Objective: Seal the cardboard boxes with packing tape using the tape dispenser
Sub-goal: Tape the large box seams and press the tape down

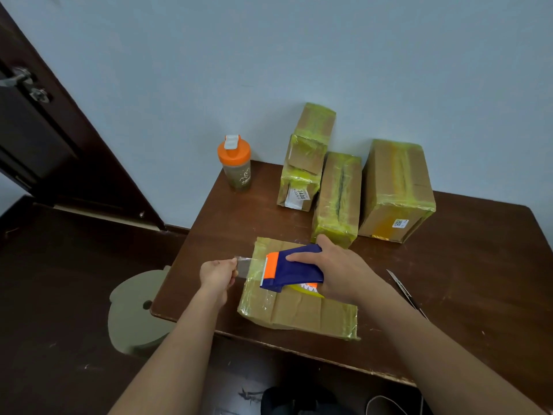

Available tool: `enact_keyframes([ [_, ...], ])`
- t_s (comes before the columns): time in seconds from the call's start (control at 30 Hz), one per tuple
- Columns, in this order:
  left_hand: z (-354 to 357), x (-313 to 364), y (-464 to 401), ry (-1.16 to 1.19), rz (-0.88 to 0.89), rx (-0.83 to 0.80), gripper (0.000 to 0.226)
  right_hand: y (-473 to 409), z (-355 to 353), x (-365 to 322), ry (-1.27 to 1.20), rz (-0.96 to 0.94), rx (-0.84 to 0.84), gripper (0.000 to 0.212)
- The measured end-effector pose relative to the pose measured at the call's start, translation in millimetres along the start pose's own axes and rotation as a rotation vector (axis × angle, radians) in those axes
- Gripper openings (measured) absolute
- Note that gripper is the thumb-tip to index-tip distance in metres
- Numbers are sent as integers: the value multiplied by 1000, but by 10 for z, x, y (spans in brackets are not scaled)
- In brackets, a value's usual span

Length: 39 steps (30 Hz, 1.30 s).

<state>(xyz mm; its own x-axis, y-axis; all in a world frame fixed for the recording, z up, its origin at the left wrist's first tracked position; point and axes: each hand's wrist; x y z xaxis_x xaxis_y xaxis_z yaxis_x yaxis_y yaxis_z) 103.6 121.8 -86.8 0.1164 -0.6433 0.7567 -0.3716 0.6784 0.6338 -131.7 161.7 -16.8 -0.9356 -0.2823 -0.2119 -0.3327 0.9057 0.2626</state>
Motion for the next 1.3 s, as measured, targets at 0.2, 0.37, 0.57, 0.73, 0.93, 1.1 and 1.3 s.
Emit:
enact_keyframes([
  [0.2, 4, -17, -50, -2, -9, 14, 9, -42, 54, -38, 20, 25, -5, 68],
  [0.37, -6, -68, -139, -16, -25, 2, 5, -73, 44, -49, 9, 26, -18, 68],
  [0.57, -4, -127, -215, -60, -51, 1, 6, -91, 70, -56, 1, 27, -26, 68],
  [0.73, 4, -207, -254, -153, -56, 2, 9, -106, 112, -62, 2, 37, -33, 69],
  [0.93, 47, -339, -236, -253, -21, -34, 8, -128, 146, -54, -9, 47, -41, 70],
  [1.1, 100, -430, -245, -282, 10, -33, 8, -136, 154, -49, -28, 48, -55, 70],
  [1.3, 101, -394, -214, -496, 223, -19, 57, -163, 154, -74, -34, 45, -72, 70],
])
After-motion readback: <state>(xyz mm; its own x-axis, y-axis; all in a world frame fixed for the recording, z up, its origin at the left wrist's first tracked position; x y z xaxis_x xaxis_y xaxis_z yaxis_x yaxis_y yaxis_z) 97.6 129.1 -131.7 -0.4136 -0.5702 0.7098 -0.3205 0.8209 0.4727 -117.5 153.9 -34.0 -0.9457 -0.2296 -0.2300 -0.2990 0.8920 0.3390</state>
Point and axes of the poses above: each hand's wrist, its own y-axis away from the middle knuckle, its own z-axis out of the palm, x = y × z, and after that the axes turned 2 degrees about z, right-handed
